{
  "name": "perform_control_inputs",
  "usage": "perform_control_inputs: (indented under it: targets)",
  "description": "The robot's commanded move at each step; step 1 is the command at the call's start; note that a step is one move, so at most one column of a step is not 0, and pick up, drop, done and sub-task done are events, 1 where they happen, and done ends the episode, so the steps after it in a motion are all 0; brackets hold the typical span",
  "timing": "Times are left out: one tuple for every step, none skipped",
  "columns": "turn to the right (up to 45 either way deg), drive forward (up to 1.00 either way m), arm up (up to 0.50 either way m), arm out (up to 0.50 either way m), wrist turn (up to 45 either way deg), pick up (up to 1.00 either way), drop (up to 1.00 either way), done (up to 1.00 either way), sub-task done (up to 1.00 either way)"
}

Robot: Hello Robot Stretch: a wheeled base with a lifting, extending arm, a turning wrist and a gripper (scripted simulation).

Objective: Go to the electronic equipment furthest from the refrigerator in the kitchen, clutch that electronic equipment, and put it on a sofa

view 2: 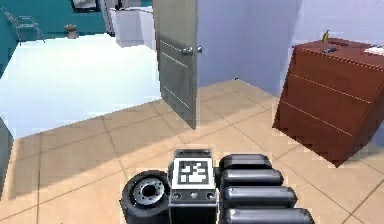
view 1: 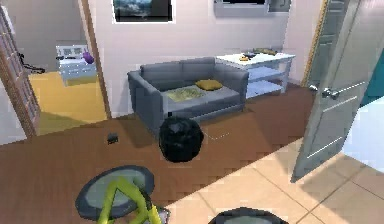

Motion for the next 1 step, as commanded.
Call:
perform_control_inputs:
  targets:
    - [-45.0, 0.00, 0.00, 0.00, 0.0, 0.00, 0.00, 0.00, 0.00]
